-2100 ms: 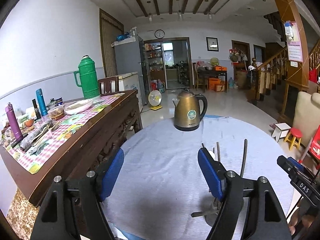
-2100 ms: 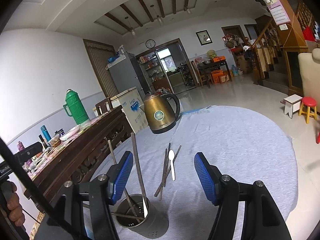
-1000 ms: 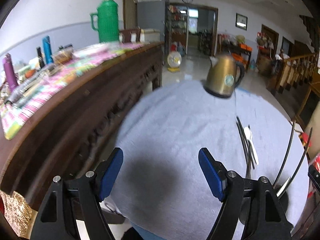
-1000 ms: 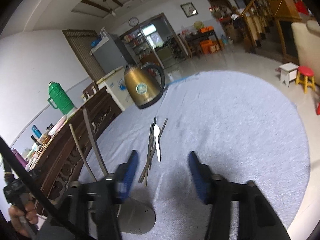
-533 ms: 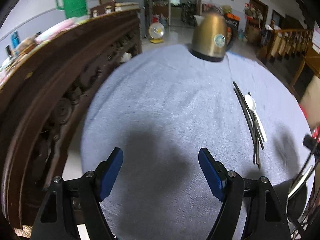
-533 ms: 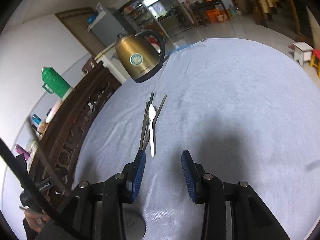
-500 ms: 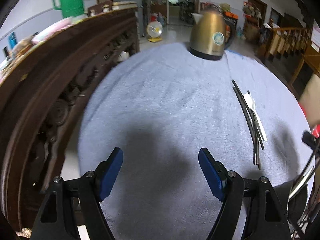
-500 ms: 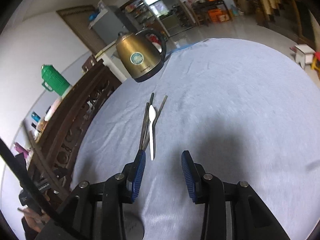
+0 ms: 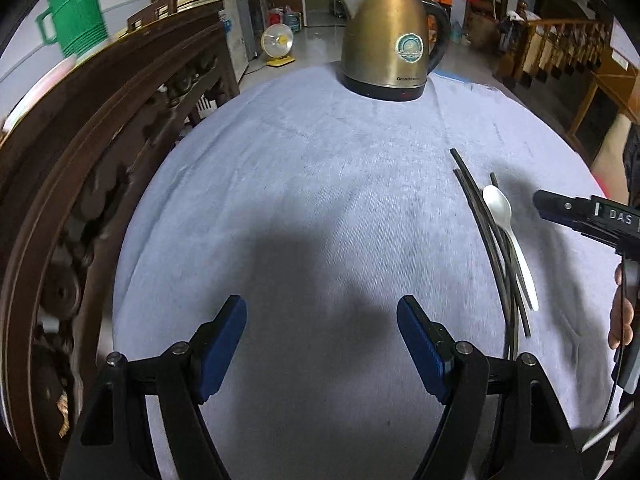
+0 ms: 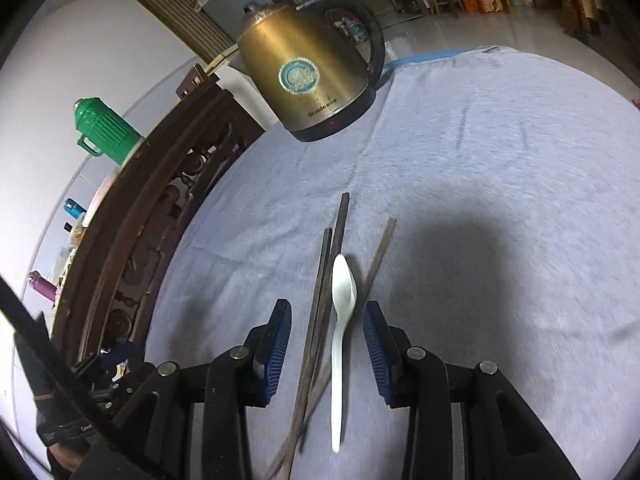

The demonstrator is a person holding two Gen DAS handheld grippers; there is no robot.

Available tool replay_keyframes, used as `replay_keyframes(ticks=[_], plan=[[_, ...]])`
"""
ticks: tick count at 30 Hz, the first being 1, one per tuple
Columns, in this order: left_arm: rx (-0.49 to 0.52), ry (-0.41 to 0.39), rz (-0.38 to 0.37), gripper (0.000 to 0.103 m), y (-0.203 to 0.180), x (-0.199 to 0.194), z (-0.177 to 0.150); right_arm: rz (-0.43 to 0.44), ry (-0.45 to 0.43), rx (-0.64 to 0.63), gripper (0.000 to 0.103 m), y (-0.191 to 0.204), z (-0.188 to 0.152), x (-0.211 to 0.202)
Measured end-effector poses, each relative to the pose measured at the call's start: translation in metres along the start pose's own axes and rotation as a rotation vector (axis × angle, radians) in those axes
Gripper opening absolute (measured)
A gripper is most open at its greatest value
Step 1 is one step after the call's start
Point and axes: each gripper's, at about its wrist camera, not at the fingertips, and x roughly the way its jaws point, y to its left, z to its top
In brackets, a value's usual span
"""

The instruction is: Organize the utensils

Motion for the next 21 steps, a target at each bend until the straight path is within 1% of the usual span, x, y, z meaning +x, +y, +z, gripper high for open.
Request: replay_keyframes(ticks=[2,4,6,8,11,13,15,17,19,21], plan=[[0.012,0.001,0.000,0.078,-0.004,0.004,0.011,-0.003,0.030,0.002,0.040,0.001,0.006,0.014],[0.024,0.002,-0.008,0.078,-0.010,0.008,0.023,-0.022,0.058,0.002,0.033,0.002,0.009,0.027],[0.035,0.008,-0.015,0.078,-0.015,0.013,0.032,-0.050,0.080,-0.002,0.015,0.002,0.010,0.038],[0.049,0.012,-0.022,0.078,-0.022,0.019,0.040,-0.089,0.082,-0.030,0.004,0.004,0.008,0.044],[0.066,0.018,-0.045,0.078,-0.033,0.028,0.053,-0.100,0.037,-0.037,0.001,0.000,0.004,0.036],[0.077,0.026,-0.063,0.078,-0.043,0.036,0.060,-0.091,-0.004,-0.010,0.001,-0.009,0.003,0.025],[0.085,0.039,-0.080,0.078,-0.055,0.045,0.069,-0.085,-0.024,0.007,0.001,-0.018,0.002,0.017],[0.087,0.051,-0.095,0.078,-0.064,0.052,0.076,-0.062,-0.033,0.025,0.001,-0.025,0.002,0.011],[0.081,0.061,-0.086,0.078,-0.072,0.062,0.085,-0.007,-0.021,0.037,0.003,-0.030,0.004,0.008],[0.071,0.069,-0.083,0.078,-0.077,0.071,0.096,0.002,-0.020,0.056,0.003,-0.035,0.004,0.004]])
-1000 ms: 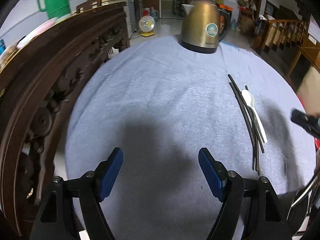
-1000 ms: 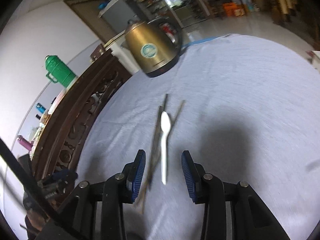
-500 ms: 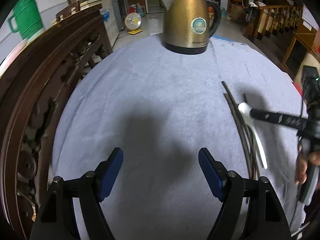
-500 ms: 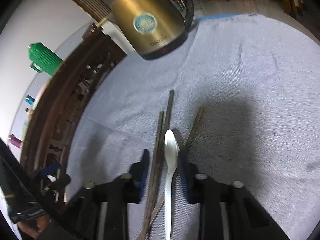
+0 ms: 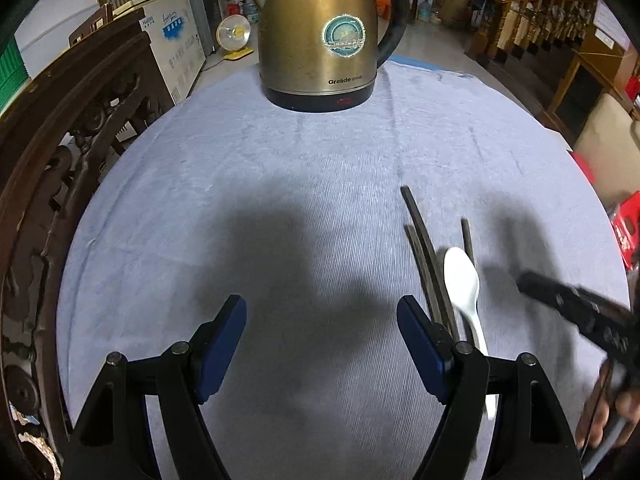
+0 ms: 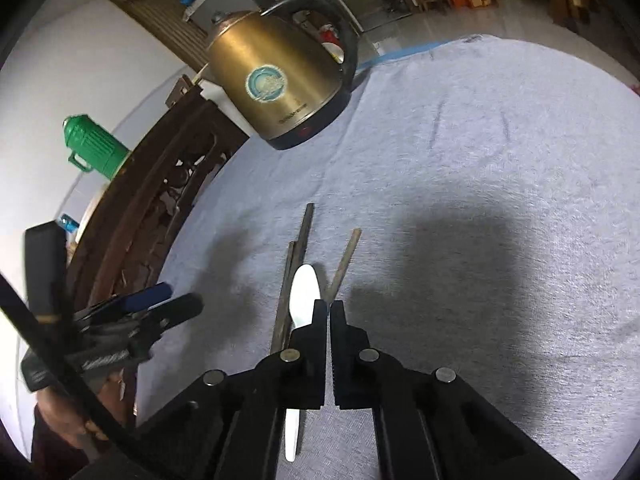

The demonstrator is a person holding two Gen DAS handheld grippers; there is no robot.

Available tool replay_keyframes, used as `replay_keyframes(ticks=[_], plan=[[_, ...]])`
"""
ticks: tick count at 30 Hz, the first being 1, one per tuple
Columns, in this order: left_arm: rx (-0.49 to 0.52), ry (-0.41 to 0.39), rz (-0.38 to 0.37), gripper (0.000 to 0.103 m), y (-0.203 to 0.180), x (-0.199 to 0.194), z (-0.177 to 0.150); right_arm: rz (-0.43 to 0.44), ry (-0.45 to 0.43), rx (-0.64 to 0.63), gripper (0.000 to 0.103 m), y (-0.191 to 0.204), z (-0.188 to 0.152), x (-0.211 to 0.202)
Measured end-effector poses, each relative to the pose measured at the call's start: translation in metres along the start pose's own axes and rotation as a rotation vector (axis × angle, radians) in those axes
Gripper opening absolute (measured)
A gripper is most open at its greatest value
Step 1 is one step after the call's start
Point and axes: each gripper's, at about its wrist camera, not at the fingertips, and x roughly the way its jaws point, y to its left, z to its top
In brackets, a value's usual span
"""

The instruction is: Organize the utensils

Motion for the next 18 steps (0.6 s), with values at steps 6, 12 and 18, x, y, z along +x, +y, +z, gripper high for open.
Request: replay_keyframes(ticks=[6,12,18], plan=[[-0.047,0.021,-0.037,0.078,-0.009,0.023,0.039,0.022,0.000,0.040,0.004,-0.019,-0.009,-0.007],[-0.046,0.102,-0.078,0.078,-0.033,0.060,0.072,0.025,-0.006,0.076,0.004,-0.038,-0.013,-0.016],[-0.047,0.166,-0.091,0.063,-0.047,0.086,0.082,0.008,0.012,0.064,0.004,-0.040,-0.007,-0.013]])
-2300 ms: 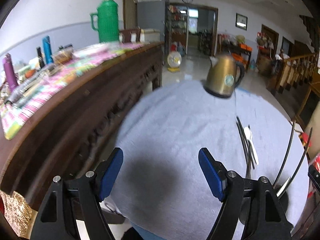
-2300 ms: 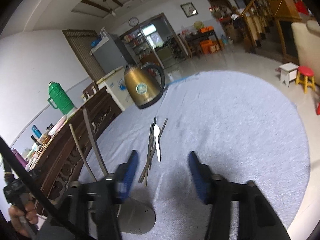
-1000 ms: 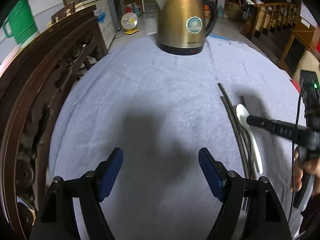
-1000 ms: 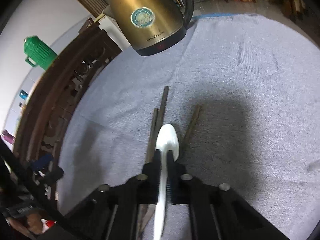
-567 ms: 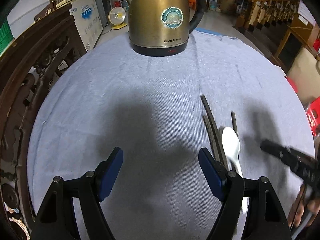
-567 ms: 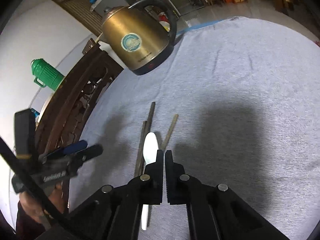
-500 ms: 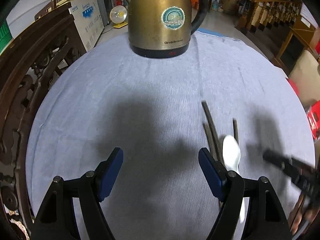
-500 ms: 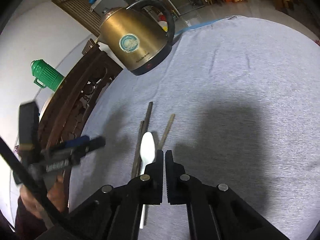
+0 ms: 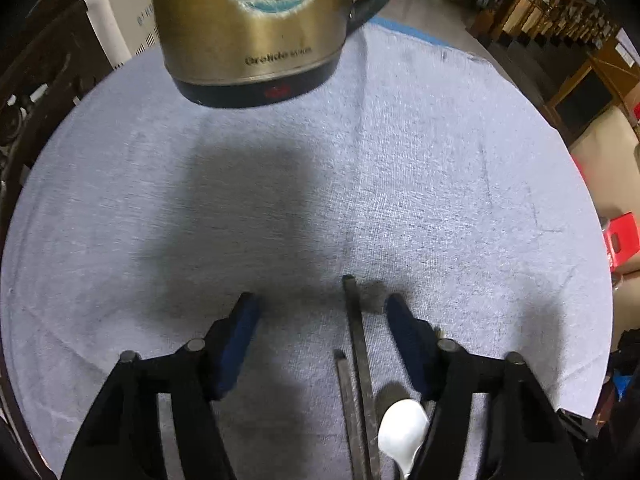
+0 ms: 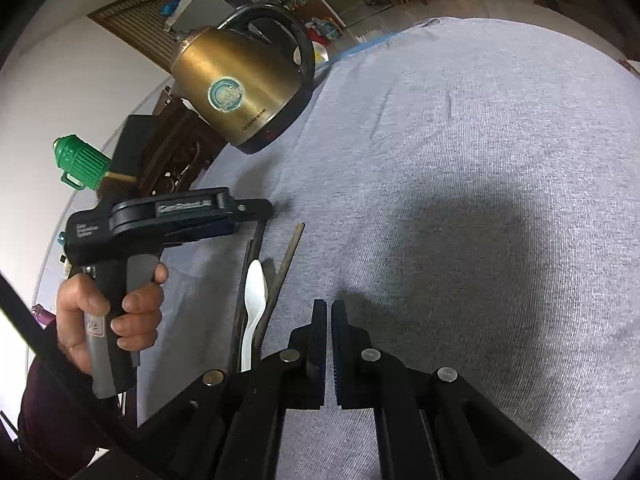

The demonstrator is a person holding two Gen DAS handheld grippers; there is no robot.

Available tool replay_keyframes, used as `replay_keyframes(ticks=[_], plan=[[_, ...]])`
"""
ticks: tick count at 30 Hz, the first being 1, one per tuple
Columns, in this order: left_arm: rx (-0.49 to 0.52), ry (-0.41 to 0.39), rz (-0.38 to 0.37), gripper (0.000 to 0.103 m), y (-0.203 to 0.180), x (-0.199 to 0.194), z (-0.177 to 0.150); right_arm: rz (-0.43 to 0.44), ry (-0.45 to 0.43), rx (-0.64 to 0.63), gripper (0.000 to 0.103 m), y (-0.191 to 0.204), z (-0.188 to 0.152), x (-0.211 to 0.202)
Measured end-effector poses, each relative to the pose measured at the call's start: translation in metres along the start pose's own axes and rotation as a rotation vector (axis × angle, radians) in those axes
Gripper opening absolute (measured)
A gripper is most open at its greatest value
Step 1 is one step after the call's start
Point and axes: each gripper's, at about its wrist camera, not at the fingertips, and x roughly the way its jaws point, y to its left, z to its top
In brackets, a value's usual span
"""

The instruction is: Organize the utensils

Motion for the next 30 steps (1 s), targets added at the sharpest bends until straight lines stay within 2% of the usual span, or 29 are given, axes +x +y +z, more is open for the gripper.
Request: replay_keyframes(ticks=[3,4,6,7,8,11,15,16,18,19,24,28,30], plan=[[0.032,0.001,0.018,0.060,-0.008,0.002,0.002,0.007,-0.008,0.003,0.004,0.000,0.001,0.000],[0.050,-0.007,0.024,0.050,-0.013,0.001,0.001,0.011,-0.008,0.005,0.004,0.000,0.001,0.001],[0.095,-0.023,0.038,0.018,-0.021,-0.001,-0.003,0.007,-0.014,0.008,0.004,0.001,0.001,0.002],[0.121,-0.028,0.047,0.011,-0.025,-0.001,-0.004,0.004,-0.015,0.009,0.004,0.001,0.001,0.002],[0.141,-0.031,0.037,0.008,-0.027,-0.002,-0.006,0.003,-0.011,0.010,0.004,0.001,0.001,0.003],[0.136,-0.053,0.023,0.005,-0.022,-0.008,-0.011,-0.014,-0.003,0.013,0.004,0.004,0.001,0.005],[0.099,-0.165,-0.053,0.005,-0.002,-0.042,-0.019,-0.046,0.019,0.008,0.006,0.019,0.011,0.013],[0.098,-0.189,-0.068,0.005,0.003,-0.054,-0.021,-0.060,0.032,0.010,0.010,0.023,0.014,0.017],[0.100,-0.219,-0.081,0.005,0.011,-0.072,-0.026,-0.070,0.048,0.022,0.029,0.031,0.019,0.025],[0.097,-0.234,-0.089,0.005,0.017,-0.081,-0.029,-0.071,0.056,0.027,0.031,0.035,0.023,0.029],[0.085,-0.276,-0.085,0.005,0.051,-0.113,-0.046,-0.170,0.137,0.033,0.031,0.054,0.042,0.054],[0.061,-0.296,-0.077,0.005,0.065,-0.117,-0.057,-0.266,0.229,0.063,0.031,0.061,0.058,0.077],[0.056,-0.306,-0.080,0.005,0.070,-0.121,-0.059,-0.323,0.247,0.040,0.031,0.070,0.062,0.085]])
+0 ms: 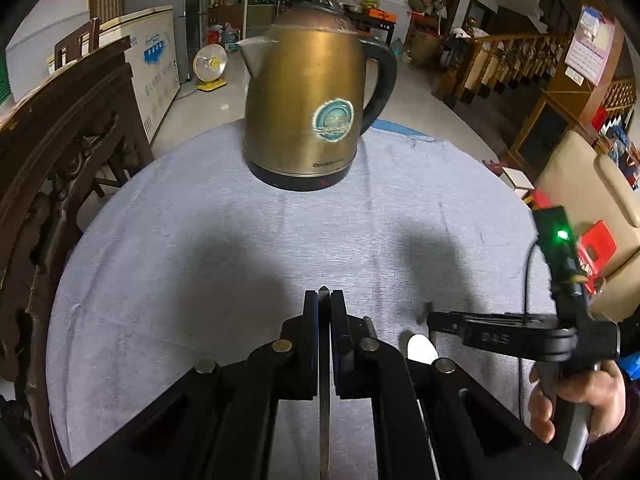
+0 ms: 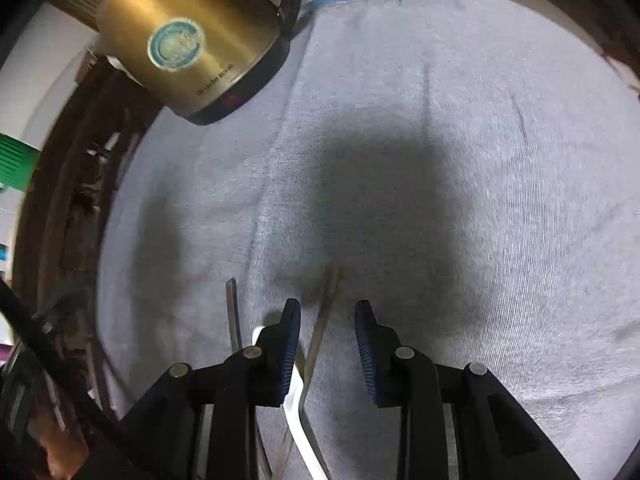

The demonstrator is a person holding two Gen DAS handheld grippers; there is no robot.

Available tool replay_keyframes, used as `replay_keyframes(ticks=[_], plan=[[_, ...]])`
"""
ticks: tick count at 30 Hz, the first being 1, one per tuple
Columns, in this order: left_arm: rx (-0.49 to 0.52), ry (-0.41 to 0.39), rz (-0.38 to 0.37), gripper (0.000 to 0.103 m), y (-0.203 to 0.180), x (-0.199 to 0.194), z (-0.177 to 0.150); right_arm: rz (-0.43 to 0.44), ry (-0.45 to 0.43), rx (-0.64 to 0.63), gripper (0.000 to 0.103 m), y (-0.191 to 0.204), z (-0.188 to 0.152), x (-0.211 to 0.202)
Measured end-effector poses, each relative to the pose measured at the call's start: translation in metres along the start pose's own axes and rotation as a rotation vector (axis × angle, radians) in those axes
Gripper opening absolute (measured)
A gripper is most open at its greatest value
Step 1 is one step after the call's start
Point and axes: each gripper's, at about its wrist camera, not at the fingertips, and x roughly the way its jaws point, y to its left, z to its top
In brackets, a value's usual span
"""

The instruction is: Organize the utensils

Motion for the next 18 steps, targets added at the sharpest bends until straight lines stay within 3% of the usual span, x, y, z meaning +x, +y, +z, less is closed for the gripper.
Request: replay_keyframes(ticks=[4,11,12,18], plan=[[-0.001,-0.012,-0.010,0.005,0.002,-0.006,-0.004,-0.101,0.045,-0.006,0.030,0.019,0.012,0.008],[-0.020,-0.022,-0.027,0.005,0.012,-0.017,-0.008,-0.306,0.106,-0.144,0.016,0.058,0.019,0.026],[-0.022,-0.024,-0.026,0.005,0.013,-0.018,-0.009,-0.314,0.111,-0.160,0.011,0.061,0.019,0.028],[-0.027,-0.037,-0.022,0.005,0.013,-0.032,-0.011,-0.299,0.081,-0.165,0.006,0.053,0.016,0.021]])
